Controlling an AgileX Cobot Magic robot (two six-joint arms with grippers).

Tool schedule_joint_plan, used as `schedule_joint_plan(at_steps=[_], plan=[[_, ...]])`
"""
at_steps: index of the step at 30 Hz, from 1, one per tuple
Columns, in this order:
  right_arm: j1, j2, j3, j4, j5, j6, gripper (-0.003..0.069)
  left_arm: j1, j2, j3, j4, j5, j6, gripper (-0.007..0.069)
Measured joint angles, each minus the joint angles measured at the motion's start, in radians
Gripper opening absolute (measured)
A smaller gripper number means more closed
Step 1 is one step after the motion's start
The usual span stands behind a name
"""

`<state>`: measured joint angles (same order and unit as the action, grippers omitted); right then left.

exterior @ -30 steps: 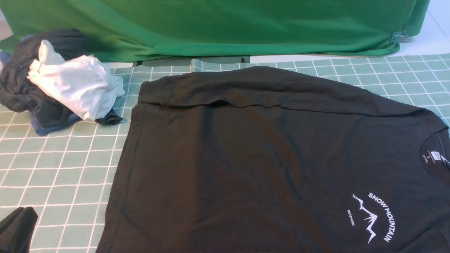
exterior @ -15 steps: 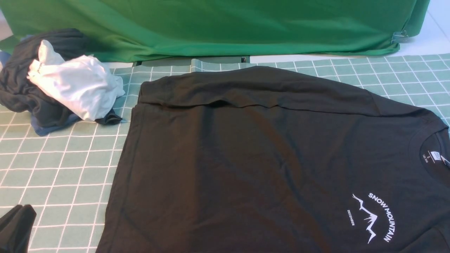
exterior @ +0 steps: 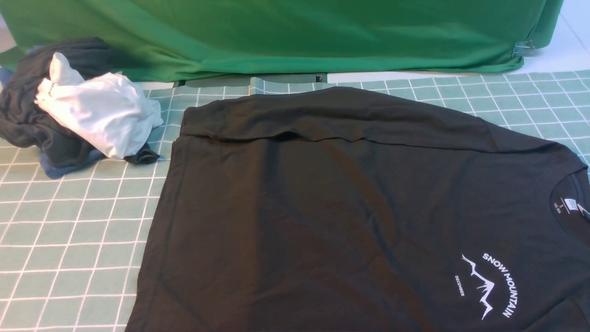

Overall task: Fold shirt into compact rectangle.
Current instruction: 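Grasp the left edge of the dark T-shirt lying flat on the table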

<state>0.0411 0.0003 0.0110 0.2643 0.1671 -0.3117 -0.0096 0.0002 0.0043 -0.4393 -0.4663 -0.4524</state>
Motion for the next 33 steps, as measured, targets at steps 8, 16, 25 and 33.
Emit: schedule_joint_plan(at_steps=[8,16,25,33], plan=[[0.0,0.0,0.0,0.22,-0.313,0.335,0.0241,-0.001,0.152,-0.381,0.519,0.434,-0.429,0.0015],[-0.001,0.0,0.0,0.23,-0.383,0.419,0.0239,-0.052,0.601,-0.711,0.232,1.147,0.178,0.0015],[0.066,0.13,-0.356,0.215,0.068,0.276,0.0029,-0.109,0.982,-0.655,0.16,1.44,0.452,0.0003],[0.098,0.556,-0.689,0.199,0.559,0.067,0.0018,-0.397,1.121,-0.58,0.288,1.407,0.313,0.0001]])
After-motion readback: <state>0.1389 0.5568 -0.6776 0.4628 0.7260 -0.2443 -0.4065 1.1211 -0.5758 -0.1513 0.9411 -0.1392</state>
